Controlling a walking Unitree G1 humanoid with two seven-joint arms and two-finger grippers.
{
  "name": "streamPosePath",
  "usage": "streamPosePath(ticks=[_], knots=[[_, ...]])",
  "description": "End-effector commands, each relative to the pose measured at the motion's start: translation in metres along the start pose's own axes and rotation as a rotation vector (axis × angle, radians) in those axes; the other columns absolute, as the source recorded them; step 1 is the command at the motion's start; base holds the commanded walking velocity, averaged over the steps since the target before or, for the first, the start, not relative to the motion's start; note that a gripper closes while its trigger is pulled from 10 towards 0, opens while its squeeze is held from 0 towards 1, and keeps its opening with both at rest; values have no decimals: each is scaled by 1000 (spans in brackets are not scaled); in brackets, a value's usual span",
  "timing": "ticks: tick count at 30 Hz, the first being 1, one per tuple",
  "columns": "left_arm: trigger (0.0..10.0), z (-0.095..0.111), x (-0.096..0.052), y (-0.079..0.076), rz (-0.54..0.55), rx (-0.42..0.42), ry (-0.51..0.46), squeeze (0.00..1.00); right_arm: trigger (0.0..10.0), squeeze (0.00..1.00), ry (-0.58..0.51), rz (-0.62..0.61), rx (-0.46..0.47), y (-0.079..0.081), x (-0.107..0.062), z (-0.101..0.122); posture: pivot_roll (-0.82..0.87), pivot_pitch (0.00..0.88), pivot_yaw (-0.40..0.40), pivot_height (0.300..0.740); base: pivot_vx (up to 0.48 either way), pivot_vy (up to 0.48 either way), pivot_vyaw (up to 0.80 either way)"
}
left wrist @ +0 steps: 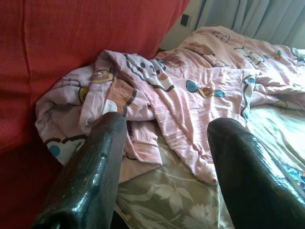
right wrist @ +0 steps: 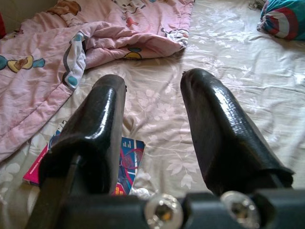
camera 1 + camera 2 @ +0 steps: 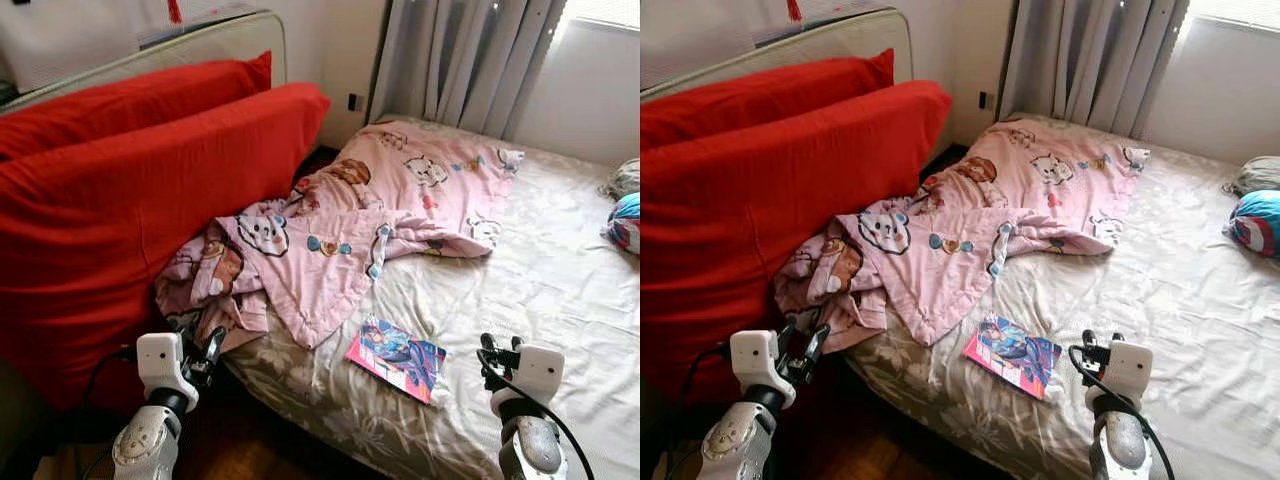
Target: Clean up the room
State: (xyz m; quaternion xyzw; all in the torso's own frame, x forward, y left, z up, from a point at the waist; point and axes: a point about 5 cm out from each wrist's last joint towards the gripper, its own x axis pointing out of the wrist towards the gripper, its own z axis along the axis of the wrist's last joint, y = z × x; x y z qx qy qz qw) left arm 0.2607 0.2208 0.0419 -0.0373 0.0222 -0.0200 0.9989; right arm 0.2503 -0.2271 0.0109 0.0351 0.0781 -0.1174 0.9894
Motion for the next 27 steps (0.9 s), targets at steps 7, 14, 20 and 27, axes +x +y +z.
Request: streamPosePath(ticks=[7, 14, 20, 27], knots=[[10000, 0, 4, -2, -11, 4, 22, 0, 10000, 0, 24, -4, 11, 0, 0, -2, 74, 0, -69, 677, 0, 0, 0], [10000, -2, 3, -4, -18, 13, 34, 0, 10000, 0, 39, 46, 31, 8, 1, -3, 77, 0, -70, 652, 0, 0, 0], [10000, -1, 3, -2, -12, 20, 37, 0, 10000, 0, 42, 69, 34, 13, 1, -3, 90, 10, -69, 652, 0, 0, 0], [10000, 1, 3, 0, -20, 34, 40, 0, 10000, 0, 60, 87, 43, 17, 1, -6, 97, 21, -74, 652, 0, 0, 0]])
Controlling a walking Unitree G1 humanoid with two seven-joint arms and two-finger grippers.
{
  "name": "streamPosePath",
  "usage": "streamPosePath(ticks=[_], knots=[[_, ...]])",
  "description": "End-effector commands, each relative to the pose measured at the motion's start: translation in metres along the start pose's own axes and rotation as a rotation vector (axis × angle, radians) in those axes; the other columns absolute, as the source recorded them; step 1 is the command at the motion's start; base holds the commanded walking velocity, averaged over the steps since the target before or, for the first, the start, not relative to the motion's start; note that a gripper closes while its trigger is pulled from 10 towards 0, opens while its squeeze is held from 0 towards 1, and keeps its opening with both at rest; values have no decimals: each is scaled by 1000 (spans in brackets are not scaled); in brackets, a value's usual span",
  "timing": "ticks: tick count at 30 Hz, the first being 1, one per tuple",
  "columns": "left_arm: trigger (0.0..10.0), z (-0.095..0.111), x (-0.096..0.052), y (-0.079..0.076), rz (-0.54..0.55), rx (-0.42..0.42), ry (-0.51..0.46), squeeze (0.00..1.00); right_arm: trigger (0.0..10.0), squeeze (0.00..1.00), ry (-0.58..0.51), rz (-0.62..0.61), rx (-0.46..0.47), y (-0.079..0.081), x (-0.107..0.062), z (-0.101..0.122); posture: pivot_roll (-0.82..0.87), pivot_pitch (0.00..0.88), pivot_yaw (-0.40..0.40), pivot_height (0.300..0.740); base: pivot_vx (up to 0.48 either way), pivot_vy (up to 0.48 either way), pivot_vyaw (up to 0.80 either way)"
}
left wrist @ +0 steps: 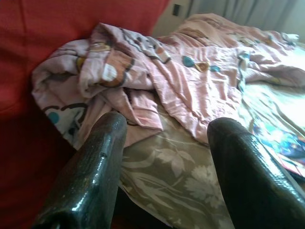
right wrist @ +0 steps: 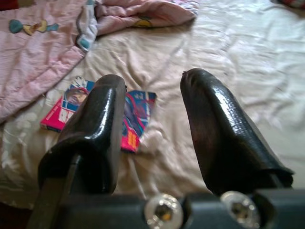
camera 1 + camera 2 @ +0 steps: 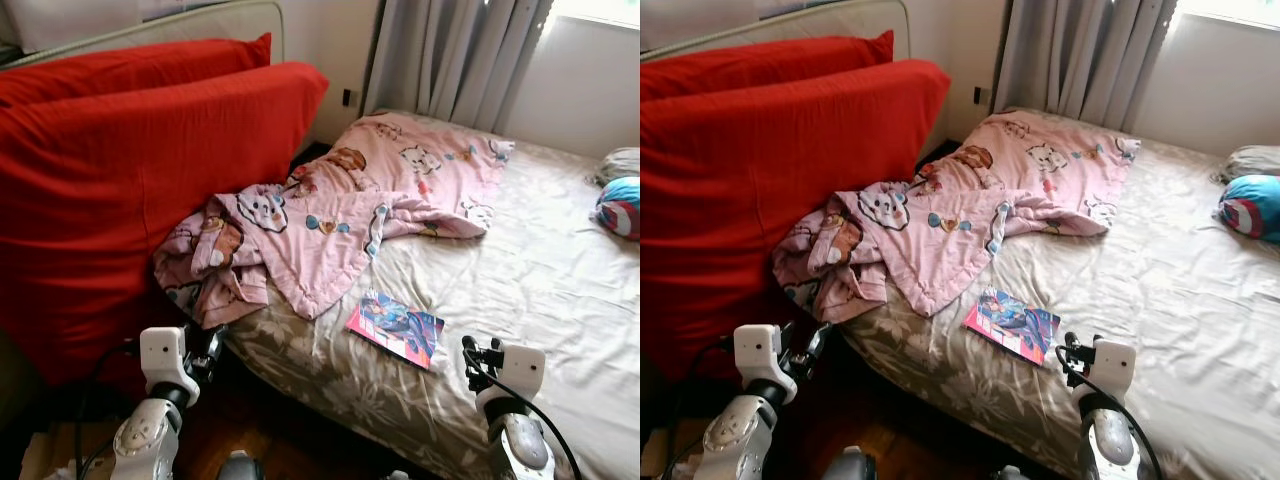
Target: Clean up the room
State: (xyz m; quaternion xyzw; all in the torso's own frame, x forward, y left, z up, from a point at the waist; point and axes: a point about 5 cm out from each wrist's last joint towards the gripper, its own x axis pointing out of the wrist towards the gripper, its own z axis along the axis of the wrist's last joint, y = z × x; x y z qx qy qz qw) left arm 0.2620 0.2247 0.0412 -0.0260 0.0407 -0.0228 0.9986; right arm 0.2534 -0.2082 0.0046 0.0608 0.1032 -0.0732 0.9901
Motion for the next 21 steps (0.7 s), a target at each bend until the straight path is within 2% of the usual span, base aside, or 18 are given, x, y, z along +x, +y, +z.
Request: streamPosePath(ticks=[1, 21], knots=[[10000, 1, 1, -4, -14, 9, 2, 0, 10000, 0, 5, 0, 5, -2, 1, 1, 97, 21, -74, 652, 0, 0, 0], [10000, -2, -3, -8, -35, 2, 23, 0, 10000, 0, 58, 43, 6, 2, 2, -4, 94, 38, -72, 642, 0, 0, 0]])
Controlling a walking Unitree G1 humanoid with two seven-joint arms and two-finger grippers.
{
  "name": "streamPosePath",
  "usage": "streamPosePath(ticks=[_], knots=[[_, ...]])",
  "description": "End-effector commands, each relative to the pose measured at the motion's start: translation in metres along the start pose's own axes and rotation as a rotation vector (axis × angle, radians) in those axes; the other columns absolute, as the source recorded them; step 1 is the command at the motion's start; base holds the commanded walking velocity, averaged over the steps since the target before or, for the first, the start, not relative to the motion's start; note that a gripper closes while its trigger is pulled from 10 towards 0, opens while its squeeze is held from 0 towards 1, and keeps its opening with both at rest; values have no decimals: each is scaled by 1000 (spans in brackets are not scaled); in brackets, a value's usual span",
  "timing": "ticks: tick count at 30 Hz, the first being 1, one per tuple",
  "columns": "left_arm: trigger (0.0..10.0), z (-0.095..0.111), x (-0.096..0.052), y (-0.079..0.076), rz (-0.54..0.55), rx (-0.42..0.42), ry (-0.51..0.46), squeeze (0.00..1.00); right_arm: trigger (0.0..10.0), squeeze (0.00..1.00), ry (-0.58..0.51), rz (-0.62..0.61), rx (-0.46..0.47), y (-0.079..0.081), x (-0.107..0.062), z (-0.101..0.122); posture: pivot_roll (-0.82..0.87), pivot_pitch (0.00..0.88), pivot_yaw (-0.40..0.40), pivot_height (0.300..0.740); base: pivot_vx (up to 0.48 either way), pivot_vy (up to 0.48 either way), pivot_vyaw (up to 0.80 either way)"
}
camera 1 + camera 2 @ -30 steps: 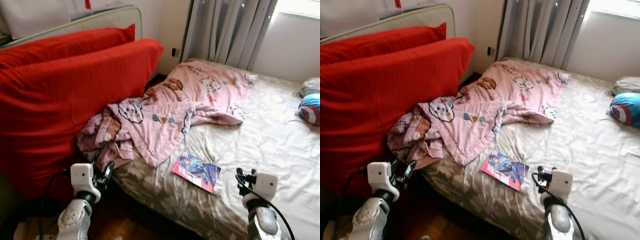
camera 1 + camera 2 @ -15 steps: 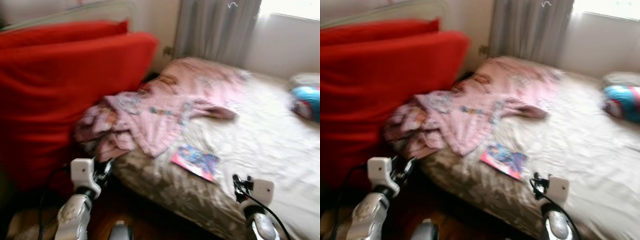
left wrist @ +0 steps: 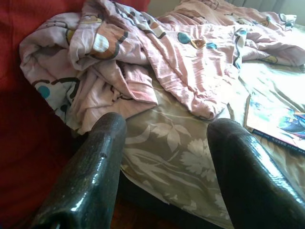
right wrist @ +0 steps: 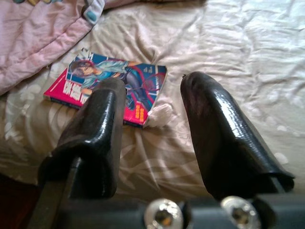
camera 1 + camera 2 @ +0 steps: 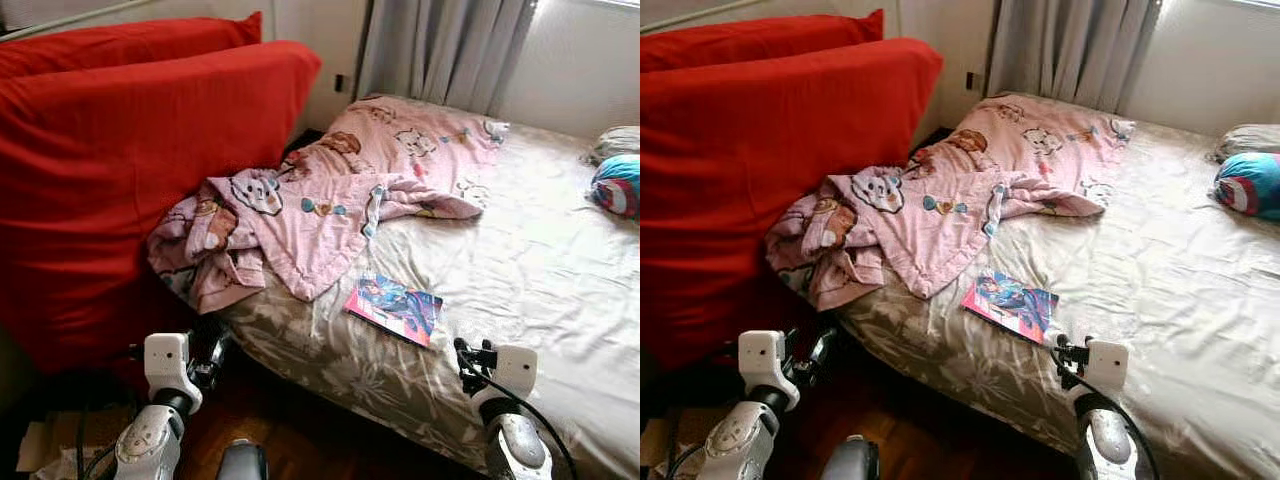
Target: Clean up the room
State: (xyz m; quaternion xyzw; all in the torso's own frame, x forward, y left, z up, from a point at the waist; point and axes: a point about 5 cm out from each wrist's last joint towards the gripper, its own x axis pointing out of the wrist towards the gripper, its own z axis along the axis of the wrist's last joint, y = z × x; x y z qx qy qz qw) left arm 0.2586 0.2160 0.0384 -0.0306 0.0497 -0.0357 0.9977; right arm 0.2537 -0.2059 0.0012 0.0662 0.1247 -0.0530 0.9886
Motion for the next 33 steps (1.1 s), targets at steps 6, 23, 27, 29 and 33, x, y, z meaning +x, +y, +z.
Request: streamPosePath(ticks=[6, 23, 27, 29, 33], knots=[[10000, 1, 0, 0, -16, 22, 12, 0, 10000, 0, -13, -5, 11, 0, 2, 2, 98, 40, -73, 632, 0, 0, 0], [10000, 2, 0, -1, -17, 28, 18, 0, 10000, 0, -13, -10, 10, 0, 3, 4, 99, 44, -72, 622, 0, 0, 0], [10000, 1, 0, 1, -9, 34, 27, 0, 10000, 0, -13, -7, 7, 0, 4, 4, 100, 44, -73, 622, 180, 0, 0], [10000, 0, 0, 1, -7, 32, 26, 0, 10000, 0, -10, -5, 8, 1, 4, 4, 102, 38, -73, 622, 289, 0, 0], [10000, 0, 0, 1, -7, 31, 27, 0, 10000, 0, -7, 1, 7, 2, 5, 3, 103, 43, -72, 622, 321, 0, 0]])
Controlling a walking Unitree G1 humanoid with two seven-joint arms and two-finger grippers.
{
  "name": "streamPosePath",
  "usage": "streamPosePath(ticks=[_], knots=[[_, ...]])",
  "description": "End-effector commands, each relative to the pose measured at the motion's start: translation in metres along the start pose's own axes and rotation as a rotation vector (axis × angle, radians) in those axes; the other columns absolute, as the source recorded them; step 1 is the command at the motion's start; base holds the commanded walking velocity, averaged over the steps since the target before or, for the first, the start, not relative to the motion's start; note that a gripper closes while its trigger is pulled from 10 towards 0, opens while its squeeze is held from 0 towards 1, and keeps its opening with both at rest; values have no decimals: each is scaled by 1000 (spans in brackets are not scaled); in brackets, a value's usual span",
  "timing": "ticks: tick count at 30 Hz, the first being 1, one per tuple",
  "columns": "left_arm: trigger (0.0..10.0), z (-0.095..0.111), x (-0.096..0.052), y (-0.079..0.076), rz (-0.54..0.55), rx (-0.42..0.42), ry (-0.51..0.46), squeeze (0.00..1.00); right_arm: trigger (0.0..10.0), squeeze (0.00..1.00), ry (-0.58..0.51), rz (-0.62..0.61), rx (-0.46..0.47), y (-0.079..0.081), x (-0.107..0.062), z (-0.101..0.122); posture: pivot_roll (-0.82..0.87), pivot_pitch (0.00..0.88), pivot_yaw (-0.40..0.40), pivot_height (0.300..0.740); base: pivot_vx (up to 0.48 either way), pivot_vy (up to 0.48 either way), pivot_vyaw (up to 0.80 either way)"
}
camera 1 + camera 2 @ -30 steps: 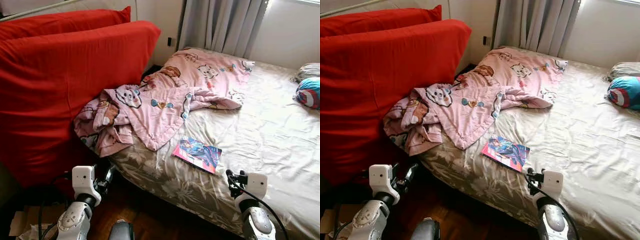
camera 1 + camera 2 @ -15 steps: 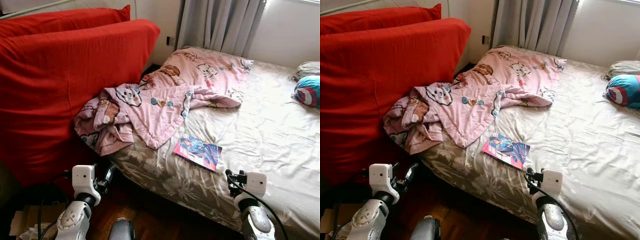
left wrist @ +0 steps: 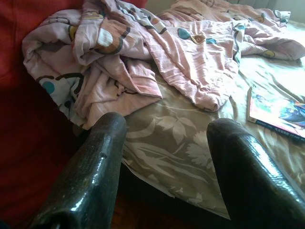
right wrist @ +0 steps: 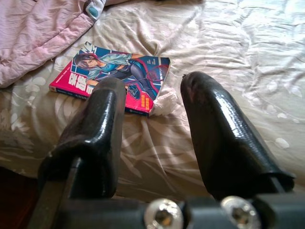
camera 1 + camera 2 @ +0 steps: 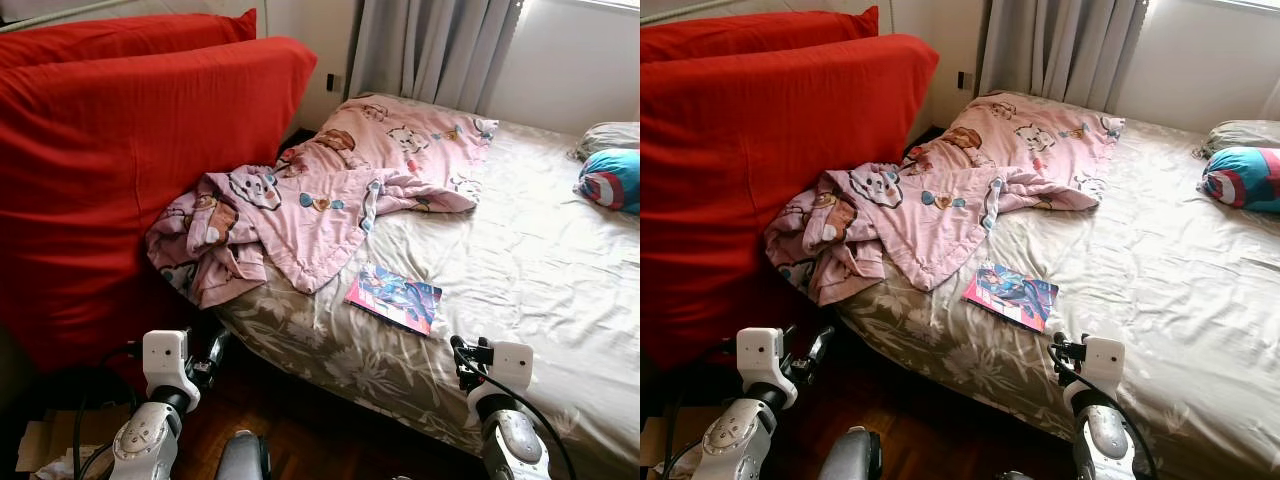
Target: Clean up the room
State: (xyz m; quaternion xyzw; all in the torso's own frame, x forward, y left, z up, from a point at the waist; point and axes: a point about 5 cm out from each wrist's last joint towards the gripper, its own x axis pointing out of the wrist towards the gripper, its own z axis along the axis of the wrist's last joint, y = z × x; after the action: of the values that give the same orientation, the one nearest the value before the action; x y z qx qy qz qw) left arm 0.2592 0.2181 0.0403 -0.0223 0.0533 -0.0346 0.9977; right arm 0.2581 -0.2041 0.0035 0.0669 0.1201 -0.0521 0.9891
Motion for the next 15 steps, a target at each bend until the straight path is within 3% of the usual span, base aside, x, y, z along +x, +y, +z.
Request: streamPosePath(ticks=[1, 15], knots=[[10000, -2, -1, -2, -11, 15, 20, 0, 10000, 0, 2, -1, 6, 0, 1, 0, 103, 43, -72, 622, 322, 0, 0], [10000, -2, -1, -2, -29, 21, 33, 0, 10000, 0, 15, -4, 14, 0, 2, -2, 96, 61, -51, 622, 335, 0, 0]])
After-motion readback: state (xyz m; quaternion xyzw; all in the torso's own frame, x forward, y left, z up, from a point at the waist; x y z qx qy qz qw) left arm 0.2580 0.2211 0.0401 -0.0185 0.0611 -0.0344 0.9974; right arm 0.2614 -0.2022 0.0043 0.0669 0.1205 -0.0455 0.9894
